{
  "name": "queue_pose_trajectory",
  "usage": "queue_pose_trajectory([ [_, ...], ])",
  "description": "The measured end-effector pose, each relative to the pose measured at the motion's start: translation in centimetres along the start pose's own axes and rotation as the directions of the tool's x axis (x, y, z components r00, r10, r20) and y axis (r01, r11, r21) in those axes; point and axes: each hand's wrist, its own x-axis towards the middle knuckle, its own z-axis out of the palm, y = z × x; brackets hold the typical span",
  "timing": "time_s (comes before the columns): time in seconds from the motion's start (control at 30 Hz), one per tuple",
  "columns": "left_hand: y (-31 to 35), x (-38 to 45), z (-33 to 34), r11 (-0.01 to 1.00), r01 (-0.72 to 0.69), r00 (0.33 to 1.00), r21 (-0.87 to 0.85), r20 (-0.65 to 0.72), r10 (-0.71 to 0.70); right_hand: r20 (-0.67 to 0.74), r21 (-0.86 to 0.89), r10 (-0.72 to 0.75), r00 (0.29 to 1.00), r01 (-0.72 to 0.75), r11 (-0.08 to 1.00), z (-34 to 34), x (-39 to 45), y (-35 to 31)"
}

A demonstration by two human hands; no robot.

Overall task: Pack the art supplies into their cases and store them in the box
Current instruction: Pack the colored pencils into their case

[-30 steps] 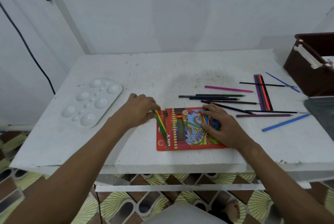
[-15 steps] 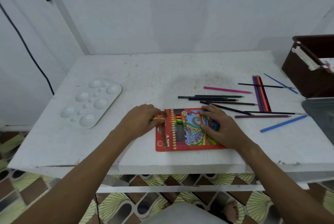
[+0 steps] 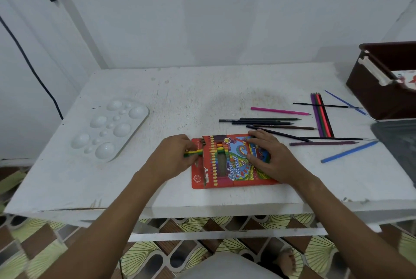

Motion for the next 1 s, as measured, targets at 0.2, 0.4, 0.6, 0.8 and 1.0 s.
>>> queue_pose_trajectory([
  [0.2, 1.1, 0.4, 0.7, 0.996, 0.004, 0.999, -0.088, -0.035, -0.008, -0.007, 0.005, 0.016, 1.000, -0.015, 1.000, -0.1, -0.1, 0.1],
  [0.4, -1.2, -0.6, 0.0, 0.994, 0.093, 0.994, -0.050, -0.047, -0.096, -0.003, 0.008, 0.021, 1.000, -0.021, 1.000, 0.0, 0.0, 0.2],
  [0.6, 0.2, 0.1, 0.4, 0.990, 0.075, 0.996, -0.116, -0.034, -0.080, -0.005, -0.004, 0.001, 1.000, -0.001, 1.000, 0.0, -0.1, 0.3],
  [0.8, 0.9, 0.8, 0.8, 0.982, 0.110, 0.994, -0.154, 0.006, -0.111, 0.030, -0.084, 0.001, 1.000, 0.001, 0.996, -0.2, -0.2, 0.0],
  [1.0, 0.0, 1.2, 0.2, 0.974, 0.135, 0.990, -0.182, 0.065, -0.125, 0.038, -0.109, 0.011, 0.999, -0.007, 0.994, -0.3, -0.6, 0.5],
])
